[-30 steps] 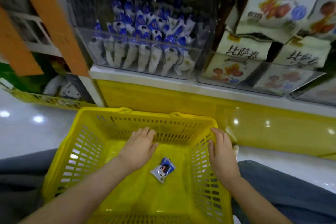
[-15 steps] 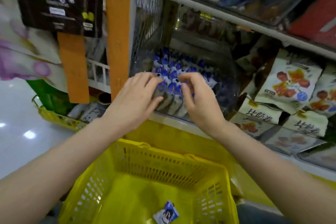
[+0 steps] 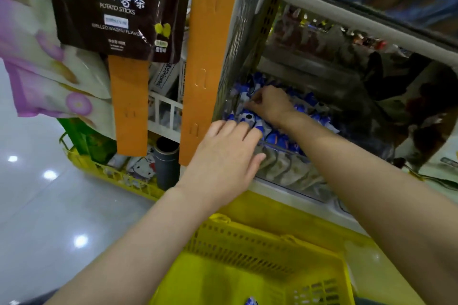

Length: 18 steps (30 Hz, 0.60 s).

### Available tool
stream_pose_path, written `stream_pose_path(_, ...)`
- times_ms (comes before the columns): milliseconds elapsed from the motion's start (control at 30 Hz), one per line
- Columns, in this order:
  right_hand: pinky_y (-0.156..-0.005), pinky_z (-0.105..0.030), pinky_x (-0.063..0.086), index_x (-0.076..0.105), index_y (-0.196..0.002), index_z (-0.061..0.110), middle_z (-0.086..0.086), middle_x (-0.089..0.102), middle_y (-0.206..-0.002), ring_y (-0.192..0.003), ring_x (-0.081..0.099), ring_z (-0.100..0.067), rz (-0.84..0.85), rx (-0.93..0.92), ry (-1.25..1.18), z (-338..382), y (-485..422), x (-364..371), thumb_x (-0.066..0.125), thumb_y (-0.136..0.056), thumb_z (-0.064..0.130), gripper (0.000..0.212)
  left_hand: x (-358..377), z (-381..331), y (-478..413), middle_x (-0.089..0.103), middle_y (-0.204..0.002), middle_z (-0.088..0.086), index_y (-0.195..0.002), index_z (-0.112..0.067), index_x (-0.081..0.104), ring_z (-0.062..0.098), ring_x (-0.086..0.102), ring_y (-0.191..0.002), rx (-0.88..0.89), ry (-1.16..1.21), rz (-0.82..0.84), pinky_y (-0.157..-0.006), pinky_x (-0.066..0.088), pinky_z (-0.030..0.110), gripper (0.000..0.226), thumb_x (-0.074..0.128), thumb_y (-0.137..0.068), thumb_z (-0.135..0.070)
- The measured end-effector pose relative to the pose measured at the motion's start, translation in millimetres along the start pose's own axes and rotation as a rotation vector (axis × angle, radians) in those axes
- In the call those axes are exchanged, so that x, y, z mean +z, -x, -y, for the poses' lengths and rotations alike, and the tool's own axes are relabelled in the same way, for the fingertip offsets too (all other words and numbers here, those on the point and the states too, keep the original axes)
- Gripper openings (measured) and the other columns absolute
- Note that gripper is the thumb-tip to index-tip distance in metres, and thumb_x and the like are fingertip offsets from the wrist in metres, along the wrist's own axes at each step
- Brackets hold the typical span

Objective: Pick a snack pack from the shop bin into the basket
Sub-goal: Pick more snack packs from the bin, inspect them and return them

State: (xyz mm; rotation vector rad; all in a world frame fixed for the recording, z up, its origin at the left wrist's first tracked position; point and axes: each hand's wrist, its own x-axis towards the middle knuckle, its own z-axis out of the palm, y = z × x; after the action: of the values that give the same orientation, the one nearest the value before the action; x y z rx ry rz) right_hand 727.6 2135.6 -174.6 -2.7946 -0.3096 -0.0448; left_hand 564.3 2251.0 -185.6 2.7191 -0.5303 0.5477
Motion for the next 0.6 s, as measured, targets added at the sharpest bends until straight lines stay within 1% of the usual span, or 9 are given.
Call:
stream_pose_path(100,-0.072,-0.028,0.046,0.068,-0.083,0.017,-0.006,0.07,-0.096,-0.09,0.064,-0.02,0.007,0.026,-0.021,4,-4,-2,0.061,-0.088,0.02,0.01,1,0,0,0.055,-0.118,0.002,-0.123,-0.016,0.048,0.022,0.045,-0.112,0.0,0.002,-0.015,-0.1,0.022,0.032,0.036,0.037,-0.096,-0.038)
stream_pose_path(167,-0.079,-0.03,0.051,0.066,-0.072,0.024,-0.004,0.071,-0.095,-0.089,0.064,-0.016,-0.03,0.021,-0.085,5,0,-5,0.057,-0.089,0.014,0.021,1,-1,0,0.055,-0.117,0.002,-0.122,-0.016,0.049,0.022,0.046,-0.111,0.001,-0.002,-0.028,-0.101,0.024,0.033,0.035,0.038,-0.096,-0.037)
stream_pose_path(200,-0.083,-0.034,0.052,0.065,-0.07,0.025,-0.004,0.071,-0.095,-0.09,0.064,-0.017,-0.066,0.016,-0.112,5,3,-7,0.055,-0.089,0.012,0.025,2,-1,0,0.055,-0.116,0.002,-0.121,-0.016,0.049,0.022,0.046,-0.111,0.001,-0.004,-0.036,-0.101,0.024,0.033,0.034,0.039,-0.096,-0.037)
stream_pose_path(267,-0.085,-0.037,0.052,0.065,-0.073,0.023,-0.003,0.071,-0.092,-0.088,0.064,-0.017,-0.168,0.001,-0.189,5,11,-14,0.052,-0.089,0.009,0.025,2,-3,0,0.055,-0.115,0.002,-0.119,-0.016,0.05,0.022,0.047,-0.11,-0.001,-0.002,-0.047,-0.1,0.024,0.032,0.033,0.04,-0.095,-0.036)
stream_pose_path(367,-0.079,-0.026,0.051,0.062,-0.082,0.022,0.005,0.063,-0.082,-0.08,0.059,-0.008,-0.347,-0.019,-0.401,5,30,-29,0.057,-0.089,0.012,0.013,3,-5,2,0.054,-0.117,0.003,-0.121,-0.015,0.049,0.022,0.044,-0.113,-0.022,0.023,-0.041,-0.103,0.021,0.029,0.032,0.042,-0.095,-0.034)
stream_pose_path(433,-0.073,-0.016,0.047,0.059,-0.086,0.022,0.01,0.058,-0.081,-0.079,0.055,-0.004,-0.492,-0.086,-0.506,5,51,-41,0.058,-0.089,0.014,0.008,4,-7,4,0.049,-0.124,0.003,-0.127,-0.016,0.045,0.021,0.039,-0.122,-0.045,0.075,-0.038,-0.11,0.016,0.028,0.036,0.042,-0.096,-0.032)
stream_pose_path(467,-0.072,-0.014,0.046,0.058,-0.087,0.022,0.013,0.057,-0.081,-0.078,0.055,-0.002,-0.558,-0.111,-0.546,4,63,-47,0.058,-0.089,0.014,0.008,5,-8,6,0.047,-0.127,0.002,-0.13,-0.016,0.043,0.02,0.036,-0.125,-0.052,0.119,-0.041,-0.111,0.015,0.026,0.037,0.042,-0.096,-0.031)
stream_pose_path(533,-0.071,-0.015,0.049,0.057,-0.084,0.023,0.016,0.058,-0.08,-0.076,0.058,-0.001,-0.634,-0.152,-0.648,3,90,-58,0.058,-0.089,0.013,0.012,3,-13,10,0.044,-0.128,-0.002,-0.13,-0.017,0.042,0.012,0.037,-0.122,-0.073,0.237,-0.064,-0.101,0.025,0.021,0.036,0.041,-0.097,-0.029)
stream_pose_path(600,-0.071,-0.02,0.052,0.056,-0.082,0.025,0.011,0.061,-0.08,-0.075,0.061,-0.005,-0.631,-0.21,-0.752,2,119,-65,0.058,-0.088,0.01,0.017,-1,-21,17,0.043,-0.123,-0.007,-0.127,-0.019,0.044,0.002,0.039,-0.111,-0.115,0.377,-0.102,-0.087,0.033,0.017,0.032,0.04,-0.097,-0.027)
